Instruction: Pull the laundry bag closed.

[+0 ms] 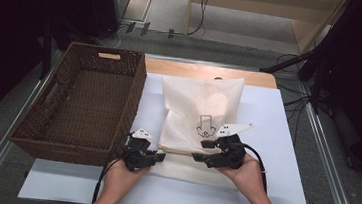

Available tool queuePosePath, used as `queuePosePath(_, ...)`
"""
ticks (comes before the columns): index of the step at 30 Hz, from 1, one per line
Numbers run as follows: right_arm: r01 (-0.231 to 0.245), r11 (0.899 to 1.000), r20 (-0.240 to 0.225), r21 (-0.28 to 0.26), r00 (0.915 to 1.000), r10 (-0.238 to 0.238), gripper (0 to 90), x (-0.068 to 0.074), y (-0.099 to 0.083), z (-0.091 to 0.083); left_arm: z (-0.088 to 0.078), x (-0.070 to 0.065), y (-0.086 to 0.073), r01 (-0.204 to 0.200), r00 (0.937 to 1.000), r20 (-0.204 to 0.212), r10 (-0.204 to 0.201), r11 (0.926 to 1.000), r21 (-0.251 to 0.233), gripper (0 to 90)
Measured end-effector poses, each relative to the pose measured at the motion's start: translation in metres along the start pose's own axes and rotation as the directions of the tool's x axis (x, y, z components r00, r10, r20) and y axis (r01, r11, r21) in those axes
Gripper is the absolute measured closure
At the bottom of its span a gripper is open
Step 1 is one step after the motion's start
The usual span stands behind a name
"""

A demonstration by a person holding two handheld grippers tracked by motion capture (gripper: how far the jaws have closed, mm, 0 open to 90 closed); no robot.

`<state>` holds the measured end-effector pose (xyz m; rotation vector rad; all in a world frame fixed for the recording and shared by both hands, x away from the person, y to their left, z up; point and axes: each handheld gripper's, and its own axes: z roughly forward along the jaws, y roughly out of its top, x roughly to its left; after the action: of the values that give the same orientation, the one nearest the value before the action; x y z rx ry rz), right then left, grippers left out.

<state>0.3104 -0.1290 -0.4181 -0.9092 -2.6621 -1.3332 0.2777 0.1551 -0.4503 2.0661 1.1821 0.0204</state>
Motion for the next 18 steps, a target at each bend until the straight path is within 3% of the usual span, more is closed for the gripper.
queuePosePath(8,0.009,1.0,-0.003,-0.012,1.0,-0.009,41.1,0.006,0.008,0.0,-0.013,-0.005,0.006,-0.024,0.9996,0.017,0.024,0.9992,-0.031,85.0)
queuePosePath(18,-0.004,1.0,-0.005,-0.021,1.0,0.004,45.8,0.012,0.025,0.003,-0.016,-0.01,0.006,-0.052,0.9986,0.01,0.052,0.9983,-0.025,85.7)
